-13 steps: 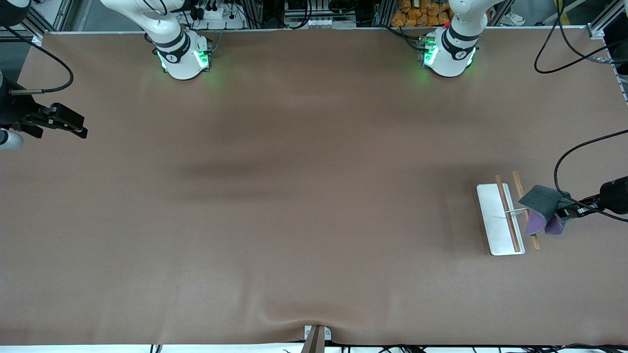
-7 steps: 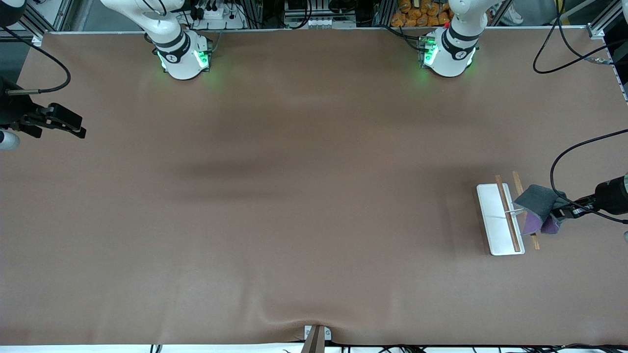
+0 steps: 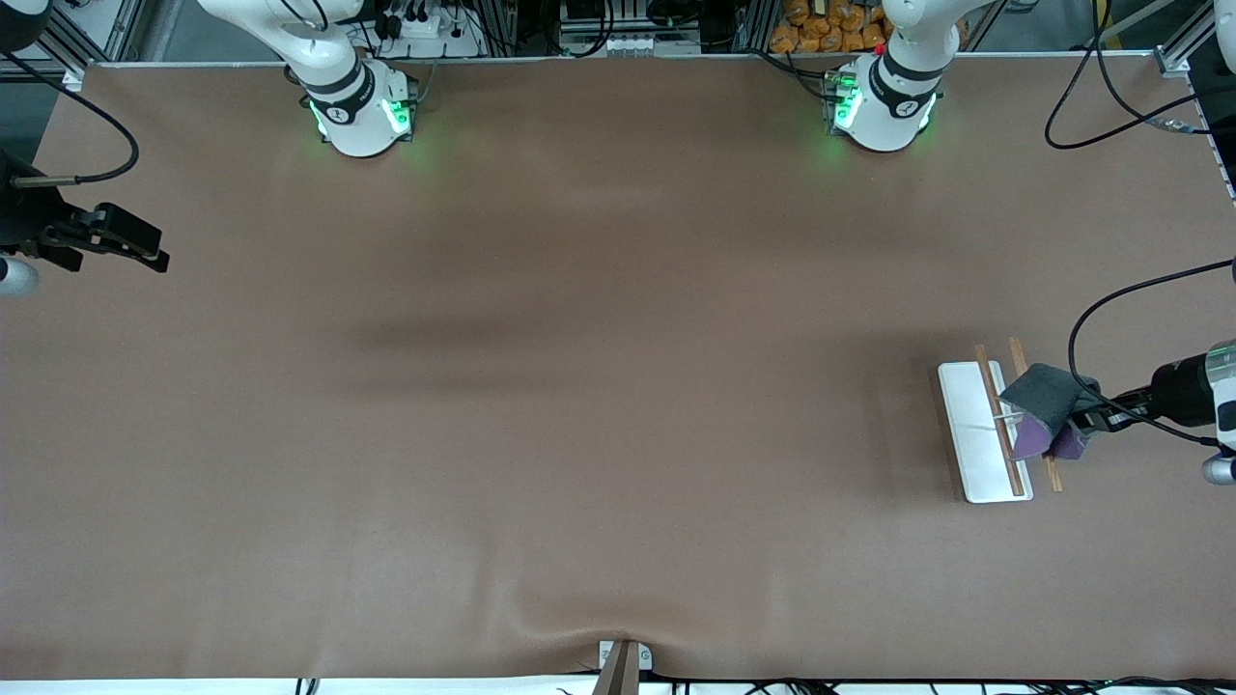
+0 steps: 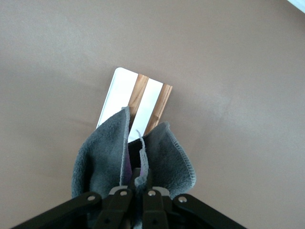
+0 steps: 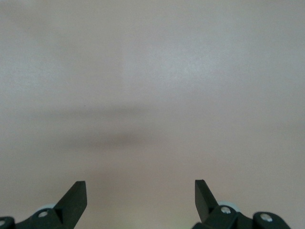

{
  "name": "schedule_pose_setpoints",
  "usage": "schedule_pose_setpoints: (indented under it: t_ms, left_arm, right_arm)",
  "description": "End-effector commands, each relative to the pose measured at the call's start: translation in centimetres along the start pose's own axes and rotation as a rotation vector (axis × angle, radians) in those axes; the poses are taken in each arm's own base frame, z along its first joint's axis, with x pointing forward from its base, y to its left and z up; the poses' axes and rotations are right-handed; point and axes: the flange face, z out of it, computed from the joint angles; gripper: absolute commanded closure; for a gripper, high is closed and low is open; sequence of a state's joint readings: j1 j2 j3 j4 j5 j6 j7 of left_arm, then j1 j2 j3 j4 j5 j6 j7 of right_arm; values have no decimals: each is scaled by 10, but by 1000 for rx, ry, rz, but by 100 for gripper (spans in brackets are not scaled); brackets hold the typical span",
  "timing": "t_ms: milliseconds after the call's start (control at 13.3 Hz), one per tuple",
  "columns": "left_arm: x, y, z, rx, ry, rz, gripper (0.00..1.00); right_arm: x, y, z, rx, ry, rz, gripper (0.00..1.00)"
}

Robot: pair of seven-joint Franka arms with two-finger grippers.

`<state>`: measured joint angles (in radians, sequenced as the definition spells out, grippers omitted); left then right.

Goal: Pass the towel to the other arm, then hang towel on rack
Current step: 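Lower the towel with the left gripper over the rack's dowels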

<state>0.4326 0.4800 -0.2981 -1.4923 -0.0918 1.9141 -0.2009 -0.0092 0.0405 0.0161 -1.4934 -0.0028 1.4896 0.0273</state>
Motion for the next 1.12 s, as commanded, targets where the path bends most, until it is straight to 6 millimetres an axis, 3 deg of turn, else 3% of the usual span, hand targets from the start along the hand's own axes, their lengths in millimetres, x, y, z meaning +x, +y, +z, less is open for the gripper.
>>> schedule_pose_setpoints:
  t_ms: [0,599,899,1049]
  left_arm:
    - [0,8,1,26,7,3,100]
    - [4,16,19,30,8,14,100]
    - [3,16,11,28,21,33,100]
    - [5,10,15,29,16,26,90]
  right_arm:
    - [2,2,-4,20,-5,13,0]
    - [2,2,-3,22,-7,14,0]
    - [2,2,-3,26,-9,14,0]
    - [2,2,-2,26,-10,14,0]
